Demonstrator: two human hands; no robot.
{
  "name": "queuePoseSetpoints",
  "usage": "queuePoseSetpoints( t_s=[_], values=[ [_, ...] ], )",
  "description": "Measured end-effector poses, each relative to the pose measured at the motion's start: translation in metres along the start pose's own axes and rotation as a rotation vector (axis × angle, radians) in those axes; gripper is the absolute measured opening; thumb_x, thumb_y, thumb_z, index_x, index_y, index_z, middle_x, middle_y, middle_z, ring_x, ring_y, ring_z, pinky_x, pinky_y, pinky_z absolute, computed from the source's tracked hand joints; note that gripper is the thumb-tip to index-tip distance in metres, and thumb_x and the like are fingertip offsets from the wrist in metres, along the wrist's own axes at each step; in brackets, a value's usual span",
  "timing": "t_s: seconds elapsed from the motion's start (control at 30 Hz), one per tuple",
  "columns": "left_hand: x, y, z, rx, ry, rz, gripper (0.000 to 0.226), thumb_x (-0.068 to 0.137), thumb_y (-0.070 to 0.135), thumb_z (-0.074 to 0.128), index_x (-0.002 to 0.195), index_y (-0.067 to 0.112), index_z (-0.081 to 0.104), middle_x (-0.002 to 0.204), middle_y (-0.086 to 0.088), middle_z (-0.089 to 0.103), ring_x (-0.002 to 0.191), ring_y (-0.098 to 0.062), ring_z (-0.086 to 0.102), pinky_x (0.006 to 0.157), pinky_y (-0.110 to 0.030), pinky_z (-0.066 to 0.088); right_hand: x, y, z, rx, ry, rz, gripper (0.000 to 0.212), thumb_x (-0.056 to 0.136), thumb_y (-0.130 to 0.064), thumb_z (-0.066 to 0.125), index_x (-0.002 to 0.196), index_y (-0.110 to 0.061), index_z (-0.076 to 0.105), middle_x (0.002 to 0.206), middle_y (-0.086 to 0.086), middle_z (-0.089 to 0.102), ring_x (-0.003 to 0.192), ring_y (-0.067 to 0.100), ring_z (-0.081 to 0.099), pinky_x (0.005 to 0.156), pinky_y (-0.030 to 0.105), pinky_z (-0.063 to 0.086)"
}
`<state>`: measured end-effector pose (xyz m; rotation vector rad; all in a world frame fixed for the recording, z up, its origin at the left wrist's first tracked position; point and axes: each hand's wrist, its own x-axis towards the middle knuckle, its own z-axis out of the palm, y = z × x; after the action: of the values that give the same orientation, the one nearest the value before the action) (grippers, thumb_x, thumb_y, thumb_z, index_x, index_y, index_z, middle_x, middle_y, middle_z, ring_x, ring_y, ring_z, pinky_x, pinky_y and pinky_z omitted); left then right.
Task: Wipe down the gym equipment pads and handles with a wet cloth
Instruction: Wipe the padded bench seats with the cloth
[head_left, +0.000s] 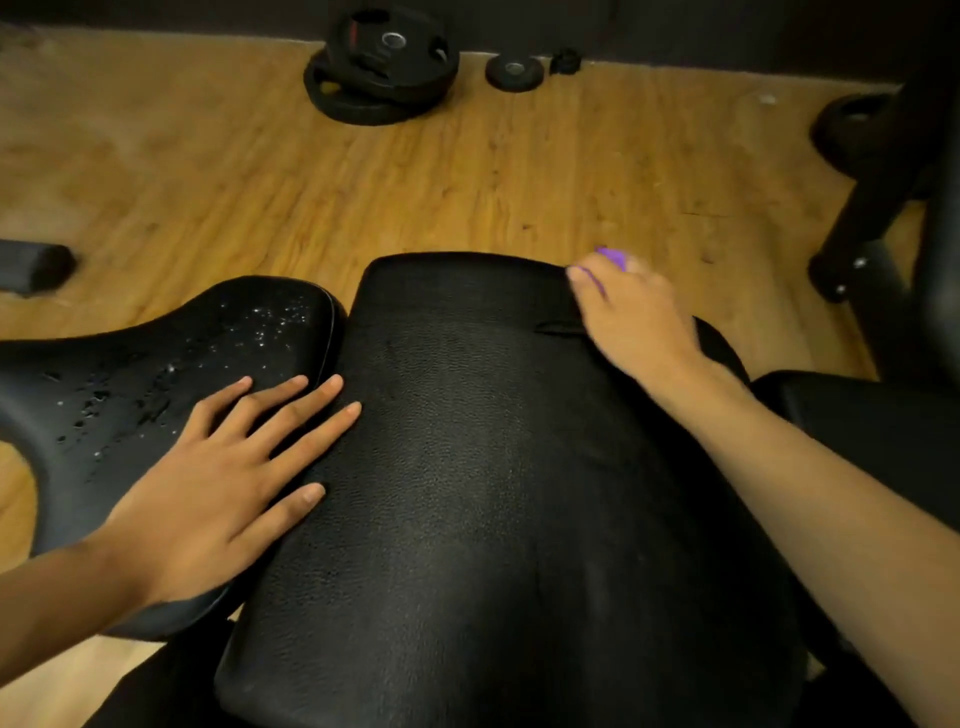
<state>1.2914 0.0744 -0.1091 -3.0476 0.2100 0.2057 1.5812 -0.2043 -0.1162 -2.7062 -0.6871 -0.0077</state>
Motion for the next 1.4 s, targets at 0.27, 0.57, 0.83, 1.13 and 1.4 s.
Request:
queuePoseSetpoints(
  t_s=[0.27,0.57,0.83,1.13,1.4],
  values=[
    [0.003,0.002,0.001,-0.009,0.021,0.003,0.062,0.109,0.051,0.021,0.166,0.026,0.021,0.172,0.000,0.022,0.154,-0.029,0.032,0.120,-0.058,0.023,0.013,-0.046,-0.006,-0.007,-0.052,0.328,0.035,0.103,-0.025,0.035,0.116,-0.029,0.067,0.127,0.010,0.063,0.120,0.035,0.058,0.093,0.041,0.045],
    [0.002,-0.003,0.001,-0.030,0.018,-0.005,0.061,0.110,0.051,0.018,0.166,0.029,0.019,0.173,0.005,0.019,0.158,-0.023,0.024,0.123,-0.053,0.017,0.048,-0.165,0.039,-0.035,-0.138,-0.271,0.038,0.108,-0.042,0.031,0.121,-0.032,0.066,0.132,0.001,0.061,0.121,0.022,0.059,0.096,0.038,0.039],
    [0.003,0.002,0.001,-0.019,0.038,-0.009,0.061,0.109,0.052,0.020,0.166,0.028,0.022,0.173,0.003,0.021,0.156,-0.025,0.027,0.124,-0.051,0.016,-0.018,0.059,-0.026,0.026,-0.098,0.331,0.047,0.108,-0.050,0.024,0.083,-0.022,0.051,0.118,0.015,0.066,0.112,0.043,0.056,0.091,0.046,0.041],
    [0.006,0.003,-0.002,-0.053,0.014,-0.016,0.061,0.110,0.053,0.020,0.166,0.029,0.018,0.173,0.004,0.017,0.157,-0.024,0.025,0.123,-0.056,0.020,0.052,-0.129,0.032,-0.061,-0.049,-0.146,0.046,0.108,-0.044,0.027,0.122,-0.030,0.068,0.138,0.004,0.061,0.115,0.032,0.063,0.081,0.038,0.045],
    [0.002,0.013,-0.007,-0.068,0.012,-0.145,0.066,0.107,0.062,0.022,0.166,0.031,0.019,0.172,0.003,0.022,0.157,-0.026,0.022,0.123,-0.053,0.022,0.046,-0.170,0.053,-0.092,-0.077,-0.574,0.036,0.110,-0.040,0.035,0.122,-0.030,0.067,0.122,0.001,0.056,0.110,0.024,0.055,0.079,0.034,0.031]
  ],
)
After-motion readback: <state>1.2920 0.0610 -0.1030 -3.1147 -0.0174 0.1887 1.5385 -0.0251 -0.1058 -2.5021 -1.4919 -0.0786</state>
